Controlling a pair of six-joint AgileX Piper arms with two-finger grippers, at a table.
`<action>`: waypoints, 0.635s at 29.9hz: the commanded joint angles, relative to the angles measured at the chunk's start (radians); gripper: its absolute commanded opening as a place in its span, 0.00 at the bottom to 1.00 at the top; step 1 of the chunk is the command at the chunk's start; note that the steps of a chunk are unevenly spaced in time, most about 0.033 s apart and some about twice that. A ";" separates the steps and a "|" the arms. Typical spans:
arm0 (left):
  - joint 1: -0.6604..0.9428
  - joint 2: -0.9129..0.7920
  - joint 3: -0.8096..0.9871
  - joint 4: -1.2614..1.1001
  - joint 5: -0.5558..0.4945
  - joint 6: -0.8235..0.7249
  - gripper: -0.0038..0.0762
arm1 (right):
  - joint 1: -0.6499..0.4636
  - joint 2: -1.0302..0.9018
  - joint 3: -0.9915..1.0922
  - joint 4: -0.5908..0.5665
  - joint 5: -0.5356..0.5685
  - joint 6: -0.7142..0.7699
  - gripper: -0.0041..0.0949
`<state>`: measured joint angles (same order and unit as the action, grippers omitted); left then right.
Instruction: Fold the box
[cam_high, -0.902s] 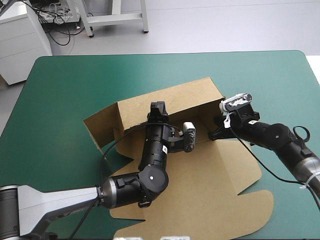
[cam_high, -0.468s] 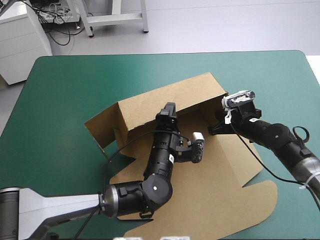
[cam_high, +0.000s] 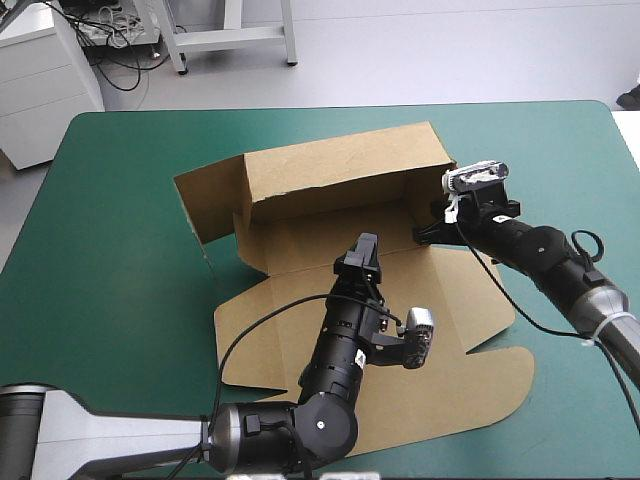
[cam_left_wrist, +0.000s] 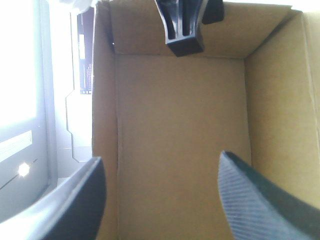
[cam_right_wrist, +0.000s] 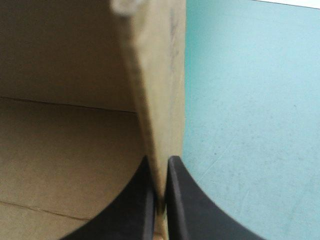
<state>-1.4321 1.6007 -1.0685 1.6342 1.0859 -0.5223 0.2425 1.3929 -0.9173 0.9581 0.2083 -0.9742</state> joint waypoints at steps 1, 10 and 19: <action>-0.009 -0.038 -0.029 0.019 0.051 0.010 0.45 | -0.001 -0.018 -0.045 0.035 -0.025 0.006 0.02; 0.088 -0.103 -0.164 -0.408 -0.128 0.345 0.04 | -0.001 -0.015 -0.045 0.035 -0.010 0.006 0.02; 0.407 -0.133 -0.584 -1.114 0.009 0.792 0.04 | -0.001 -0.015 -0.045 0.035 0.018 0.006 0.02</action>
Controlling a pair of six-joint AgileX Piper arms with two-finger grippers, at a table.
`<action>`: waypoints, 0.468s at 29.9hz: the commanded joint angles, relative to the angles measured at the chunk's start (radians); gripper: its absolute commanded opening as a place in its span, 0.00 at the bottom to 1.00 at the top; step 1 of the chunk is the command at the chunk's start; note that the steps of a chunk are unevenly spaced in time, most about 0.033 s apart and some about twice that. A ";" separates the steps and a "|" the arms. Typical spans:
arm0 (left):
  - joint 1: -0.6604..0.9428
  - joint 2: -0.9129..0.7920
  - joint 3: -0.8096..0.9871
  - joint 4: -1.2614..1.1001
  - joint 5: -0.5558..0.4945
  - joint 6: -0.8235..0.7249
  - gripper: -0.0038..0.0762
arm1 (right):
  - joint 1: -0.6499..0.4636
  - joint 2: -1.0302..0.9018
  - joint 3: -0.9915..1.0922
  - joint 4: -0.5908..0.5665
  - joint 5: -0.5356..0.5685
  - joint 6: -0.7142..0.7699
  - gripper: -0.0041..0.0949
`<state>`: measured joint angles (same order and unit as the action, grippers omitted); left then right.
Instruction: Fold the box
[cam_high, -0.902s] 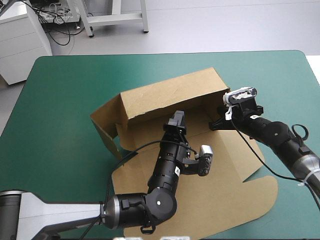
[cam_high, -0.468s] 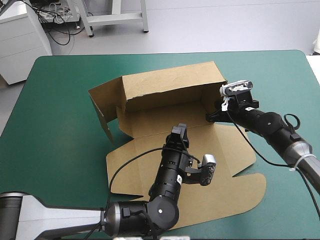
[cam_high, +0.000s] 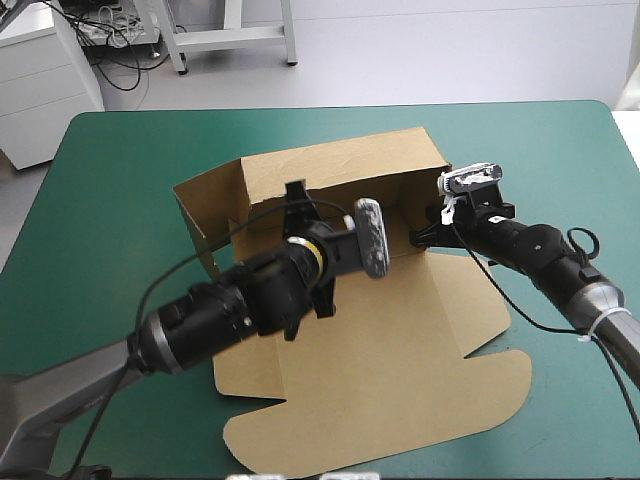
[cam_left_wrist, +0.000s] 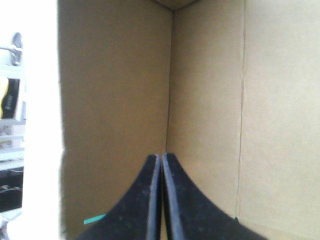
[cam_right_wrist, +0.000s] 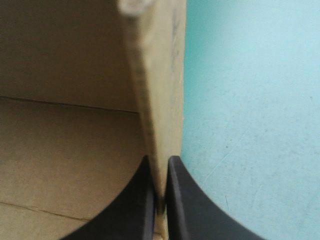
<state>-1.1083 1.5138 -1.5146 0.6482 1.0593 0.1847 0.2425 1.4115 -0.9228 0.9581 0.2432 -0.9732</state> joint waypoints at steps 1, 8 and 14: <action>0.123 -0.046 -0.179 -0.170 0.049 0.096 0.04 | -0.001 -0.034 -0.039 0.035 -0.015 0.005 0.02; 0.449 -0.046 -0.320 -0.416 0.065 0.083 0.04 | -0.001 -0.034 -0.039 0.032 -0.006 0.005 0.02; 0.741 -0.050 -0.322 -0.639 0.069 0.021 0.04 | -0.001 -0.034 -0.039 0.032 0.000 0.001 0.02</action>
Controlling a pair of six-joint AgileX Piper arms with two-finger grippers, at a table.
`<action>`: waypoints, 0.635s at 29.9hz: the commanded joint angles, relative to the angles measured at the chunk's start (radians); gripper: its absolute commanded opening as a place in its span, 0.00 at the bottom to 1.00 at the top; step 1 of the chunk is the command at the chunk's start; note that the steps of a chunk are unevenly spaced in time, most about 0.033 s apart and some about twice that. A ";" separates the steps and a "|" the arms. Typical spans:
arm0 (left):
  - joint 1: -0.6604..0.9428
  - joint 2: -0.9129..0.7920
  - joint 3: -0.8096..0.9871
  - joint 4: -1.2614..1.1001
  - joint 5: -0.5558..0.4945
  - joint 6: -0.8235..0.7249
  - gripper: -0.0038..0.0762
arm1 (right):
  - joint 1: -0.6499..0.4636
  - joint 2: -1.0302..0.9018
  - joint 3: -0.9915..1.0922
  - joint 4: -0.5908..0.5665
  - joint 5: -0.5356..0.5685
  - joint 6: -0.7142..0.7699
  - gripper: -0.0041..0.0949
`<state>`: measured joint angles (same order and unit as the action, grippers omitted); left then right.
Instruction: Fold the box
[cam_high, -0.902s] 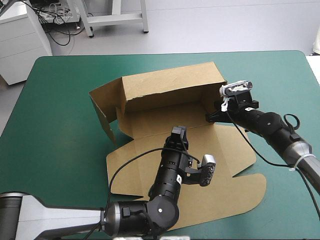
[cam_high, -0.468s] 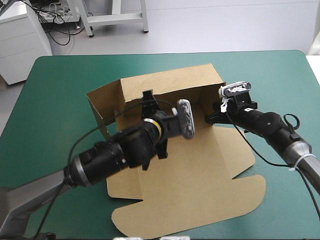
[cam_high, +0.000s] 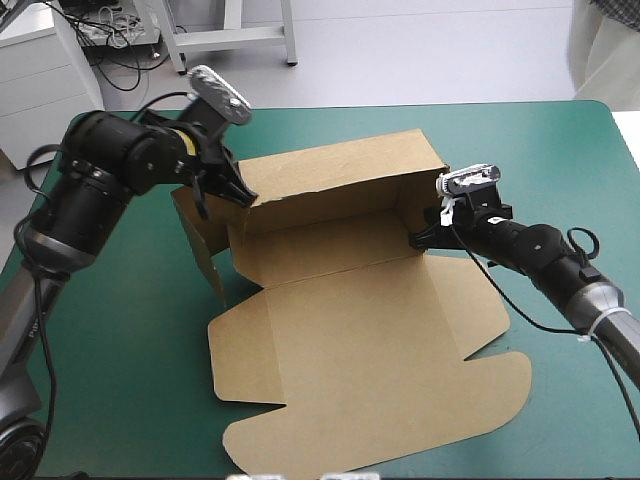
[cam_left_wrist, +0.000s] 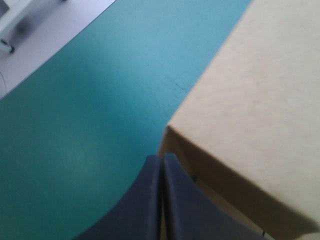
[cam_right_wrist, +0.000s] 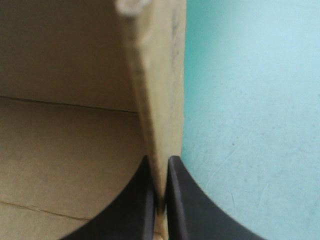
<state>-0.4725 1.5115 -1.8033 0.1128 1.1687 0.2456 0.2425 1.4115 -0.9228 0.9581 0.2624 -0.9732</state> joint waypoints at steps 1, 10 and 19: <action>0.158 -0.048 -0.033 -0.148 -0.041 -0.040 0.04 | -0.001 -0.034 -0.039 0.032 -0.017 0.001 0.02; 0.540 -0.052 0.020 -0.438 -0.021 -0.031 0.03 | -0.001 -0.034 -0.039 0.011 -0.004 0.003 0.02; 0.721 -0.079 0.293 -0.491 -0.160 -0.008 0.03 | -0.001 0.003 -0.039 0.008 0.033 0.007 0.02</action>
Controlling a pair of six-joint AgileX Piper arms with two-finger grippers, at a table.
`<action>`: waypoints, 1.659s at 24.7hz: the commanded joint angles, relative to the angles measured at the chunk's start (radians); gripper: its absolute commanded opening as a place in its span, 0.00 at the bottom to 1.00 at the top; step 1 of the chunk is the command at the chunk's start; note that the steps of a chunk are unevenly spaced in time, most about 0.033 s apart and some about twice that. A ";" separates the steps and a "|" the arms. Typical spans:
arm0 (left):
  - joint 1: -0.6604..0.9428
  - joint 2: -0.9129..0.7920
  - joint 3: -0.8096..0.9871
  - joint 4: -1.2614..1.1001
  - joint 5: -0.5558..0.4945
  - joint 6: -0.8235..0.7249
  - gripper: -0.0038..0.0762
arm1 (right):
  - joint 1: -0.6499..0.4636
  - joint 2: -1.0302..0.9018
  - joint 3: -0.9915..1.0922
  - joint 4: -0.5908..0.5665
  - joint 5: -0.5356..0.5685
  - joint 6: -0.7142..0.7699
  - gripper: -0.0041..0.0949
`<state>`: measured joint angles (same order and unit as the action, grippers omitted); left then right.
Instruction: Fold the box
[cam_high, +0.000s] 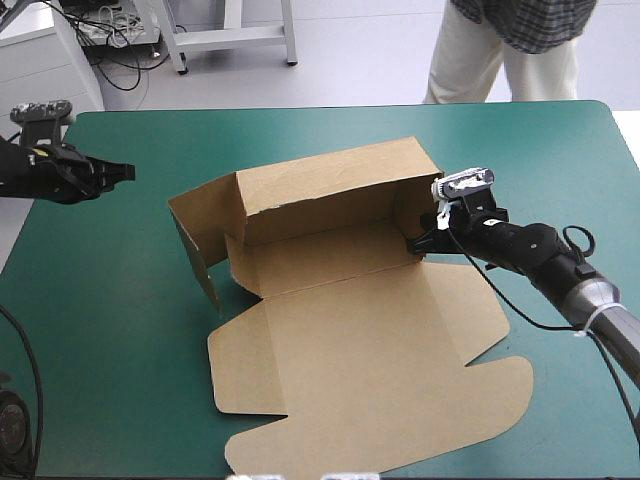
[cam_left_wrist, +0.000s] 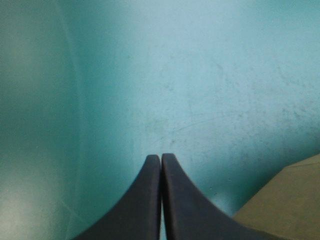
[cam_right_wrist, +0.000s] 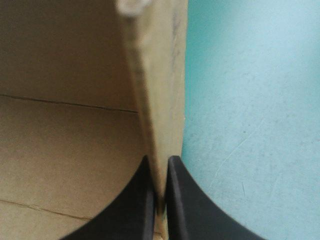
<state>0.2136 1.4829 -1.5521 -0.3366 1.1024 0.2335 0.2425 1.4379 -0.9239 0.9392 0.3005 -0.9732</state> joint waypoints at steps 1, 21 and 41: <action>0.051 -0.052 0.063 -0.043 -0.108 0.004 0.03 | -0.001 -0.020 -0.038 0.027 -0.005 0.007 0.02; 0.199 -0.055 0.296 -0.149 -0.239 0.036 0.03 | -0.001 -0.013 -0.558 -0.724 0.775 0.945 0.03; 0.199 -0.052 0.358 -0.170 -0.252 0.022 0.03 | -0.001 0.280 -0.700 -0.767 0.907 0.994 0.02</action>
<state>0.4099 1.4650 -1.1690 -0.4754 0.8880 0.2655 0.2440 1.7085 -1.5624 0.1688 1.2362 0.0263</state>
